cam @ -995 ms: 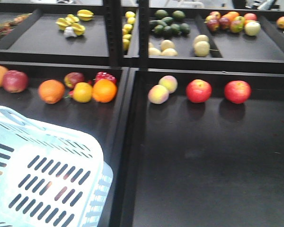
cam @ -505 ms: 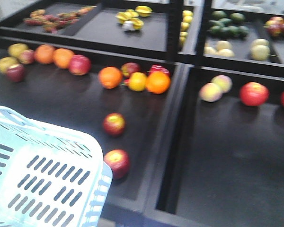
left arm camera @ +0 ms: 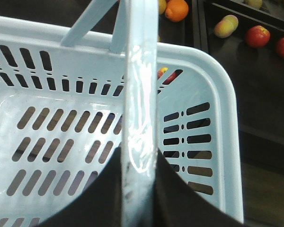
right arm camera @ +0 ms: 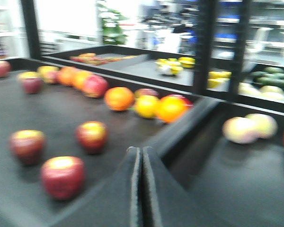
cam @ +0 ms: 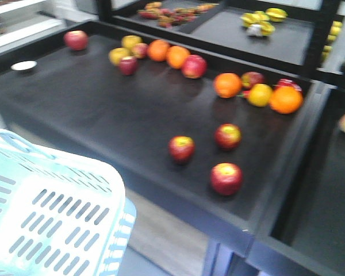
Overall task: Pick three apples into basket with both arms
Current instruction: 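Turn the base away from the table holding the basket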
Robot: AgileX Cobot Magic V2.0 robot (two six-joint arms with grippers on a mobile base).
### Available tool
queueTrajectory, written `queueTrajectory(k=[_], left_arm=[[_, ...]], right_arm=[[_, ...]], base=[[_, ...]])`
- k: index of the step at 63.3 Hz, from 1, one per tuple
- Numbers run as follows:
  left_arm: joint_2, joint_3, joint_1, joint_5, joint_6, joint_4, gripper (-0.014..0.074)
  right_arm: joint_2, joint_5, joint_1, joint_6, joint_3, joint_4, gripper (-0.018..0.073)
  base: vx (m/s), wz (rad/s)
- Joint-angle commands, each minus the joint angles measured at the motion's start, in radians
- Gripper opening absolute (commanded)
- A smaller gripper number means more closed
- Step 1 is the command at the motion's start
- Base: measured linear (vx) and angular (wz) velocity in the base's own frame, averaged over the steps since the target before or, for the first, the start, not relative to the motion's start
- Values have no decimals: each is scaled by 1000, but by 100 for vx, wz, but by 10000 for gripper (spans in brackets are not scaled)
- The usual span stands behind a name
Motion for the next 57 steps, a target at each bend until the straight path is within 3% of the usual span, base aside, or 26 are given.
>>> queueTrajectory(k=[1,57], left_arm=[[9,-30,-1,-94,-7,-19,-8],[9,-30,-1,-94,-7,-19,-8]], right_arm=[[-11,-70,-5,-8,13,-6,-5],[-11,-71,-5,-8,13,-6,-5]], base=[[-15,58],[-14,56]])
